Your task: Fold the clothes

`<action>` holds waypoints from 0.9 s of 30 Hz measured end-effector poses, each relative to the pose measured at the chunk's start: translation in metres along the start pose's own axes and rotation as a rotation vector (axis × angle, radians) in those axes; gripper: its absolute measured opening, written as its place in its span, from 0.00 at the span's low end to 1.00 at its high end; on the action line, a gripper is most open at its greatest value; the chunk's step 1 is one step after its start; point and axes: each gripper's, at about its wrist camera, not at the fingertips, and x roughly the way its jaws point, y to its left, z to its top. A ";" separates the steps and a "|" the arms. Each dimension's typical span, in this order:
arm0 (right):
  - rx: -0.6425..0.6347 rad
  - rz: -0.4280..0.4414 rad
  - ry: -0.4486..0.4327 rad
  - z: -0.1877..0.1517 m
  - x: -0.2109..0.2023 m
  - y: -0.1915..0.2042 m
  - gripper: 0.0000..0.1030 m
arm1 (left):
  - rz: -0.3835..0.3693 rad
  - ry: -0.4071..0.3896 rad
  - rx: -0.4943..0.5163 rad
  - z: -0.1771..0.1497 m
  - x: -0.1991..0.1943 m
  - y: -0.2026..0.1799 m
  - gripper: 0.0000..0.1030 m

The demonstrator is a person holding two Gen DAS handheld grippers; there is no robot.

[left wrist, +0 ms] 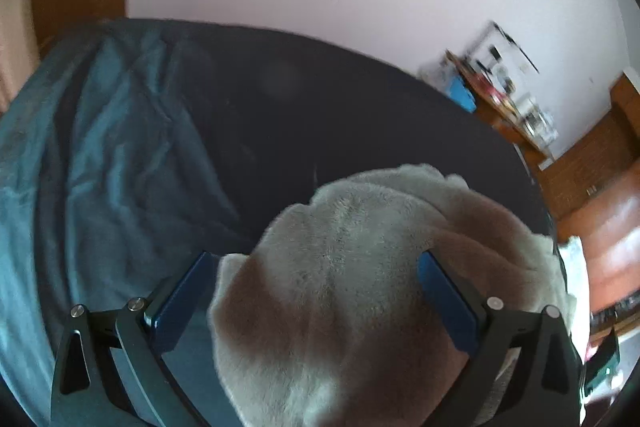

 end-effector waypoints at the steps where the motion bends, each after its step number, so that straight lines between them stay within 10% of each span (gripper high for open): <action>1: 0.001 0.001 0.004 -0.001 0.001 0.000 0.16 | -0.012 0.014 0.005 0.001 0.005 -0.001 1.00; 6: 0.005 -0.010 0.014 0.015 0.021 -0.013 0.16 | -0.056 0.067 0.027 0.003 0.027 -0.006 0.92; 12: 0.012 -0.010 0.016 0.021 0.028 -0.011 0.16 | -0.090 0.101 -0.003 -0.002 0.036 -0.014 0.23; 27: 0.005 -0.001 -0.038 0.029 0.021 -0.018 0.16 | -0.153 -0.233 0.195 -0.086 -0.117 -0.070 0.14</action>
